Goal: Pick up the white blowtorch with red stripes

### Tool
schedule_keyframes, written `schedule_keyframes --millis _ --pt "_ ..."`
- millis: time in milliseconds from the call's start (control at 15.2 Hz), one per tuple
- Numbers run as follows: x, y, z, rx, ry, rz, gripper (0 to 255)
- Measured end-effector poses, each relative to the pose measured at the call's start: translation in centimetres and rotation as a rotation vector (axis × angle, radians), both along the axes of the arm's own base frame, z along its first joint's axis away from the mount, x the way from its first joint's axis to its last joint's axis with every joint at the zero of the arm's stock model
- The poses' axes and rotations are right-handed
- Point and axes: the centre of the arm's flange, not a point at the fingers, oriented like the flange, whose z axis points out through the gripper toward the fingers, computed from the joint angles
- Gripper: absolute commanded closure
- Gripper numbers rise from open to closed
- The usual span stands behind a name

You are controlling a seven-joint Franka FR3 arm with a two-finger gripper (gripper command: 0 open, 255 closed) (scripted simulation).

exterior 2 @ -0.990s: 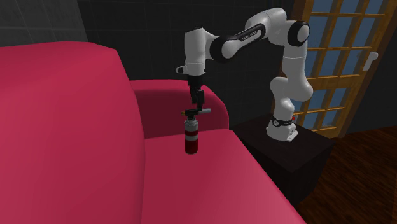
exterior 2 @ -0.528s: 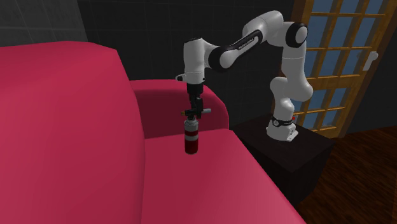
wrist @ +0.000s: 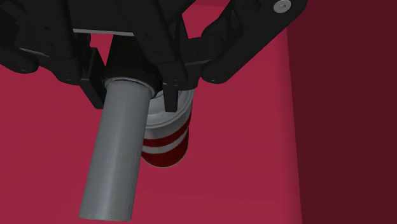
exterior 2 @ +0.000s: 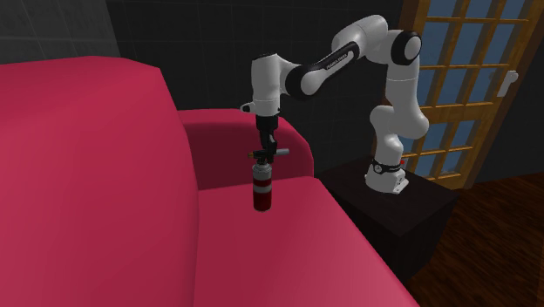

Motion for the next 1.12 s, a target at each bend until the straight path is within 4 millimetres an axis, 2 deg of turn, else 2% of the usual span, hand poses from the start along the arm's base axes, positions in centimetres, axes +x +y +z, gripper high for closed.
schedule_keyframes --millis 330,1122 --pt "-0.1 0.1 0.5 0.000 0.002 0.000 255" --pt "-0.1 0.0 6.7 0.001 0.002 0.000 255"
